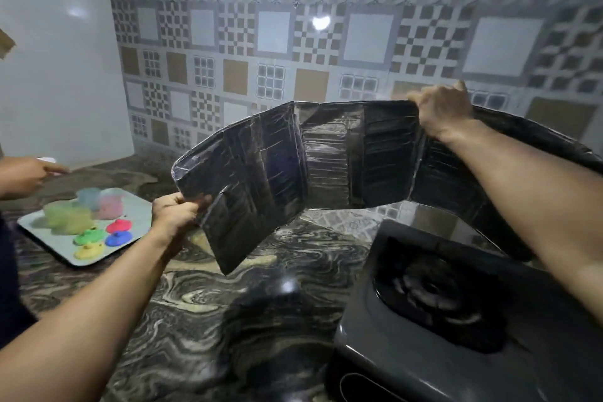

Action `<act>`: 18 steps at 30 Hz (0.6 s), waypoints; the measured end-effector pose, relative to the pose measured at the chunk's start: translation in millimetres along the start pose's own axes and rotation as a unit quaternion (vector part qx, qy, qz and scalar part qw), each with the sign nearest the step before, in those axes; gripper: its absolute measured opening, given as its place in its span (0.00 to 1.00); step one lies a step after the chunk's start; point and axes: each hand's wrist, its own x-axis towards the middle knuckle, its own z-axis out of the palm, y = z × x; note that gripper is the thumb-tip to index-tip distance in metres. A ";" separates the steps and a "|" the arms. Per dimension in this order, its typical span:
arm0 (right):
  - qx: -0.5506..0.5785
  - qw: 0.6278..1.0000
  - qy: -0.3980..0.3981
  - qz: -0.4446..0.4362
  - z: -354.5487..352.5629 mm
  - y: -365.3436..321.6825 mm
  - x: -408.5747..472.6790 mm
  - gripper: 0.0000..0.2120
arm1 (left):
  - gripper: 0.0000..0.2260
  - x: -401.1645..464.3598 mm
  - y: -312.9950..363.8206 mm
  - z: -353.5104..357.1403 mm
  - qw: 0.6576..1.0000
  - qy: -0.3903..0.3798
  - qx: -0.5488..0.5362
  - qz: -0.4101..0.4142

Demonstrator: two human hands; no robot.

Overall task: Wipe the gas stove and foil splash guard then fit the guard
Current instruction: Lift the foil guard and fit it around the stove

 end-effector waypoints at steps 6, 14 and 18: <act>-0.019 1.000 -0.004 -0.007 16.3 65.9 -19.4 0.06 | 0.04 -15.4 -0.6 71.4 0.996 -0.086 0.001 -0.002; -0.041 0.999 -0.028 0.019 42.3 139.0 -54.0 0.07 | 0.14 -28.2 -15.5 151.3 0.988 -0.148 0.041 0.002; -0.016 0.997 -0.057 0.046 52.0 165.4 -77.9 0.11 | 0.20 -40.5 -24.2 188.1 0.983 -0.175 0.057 0.002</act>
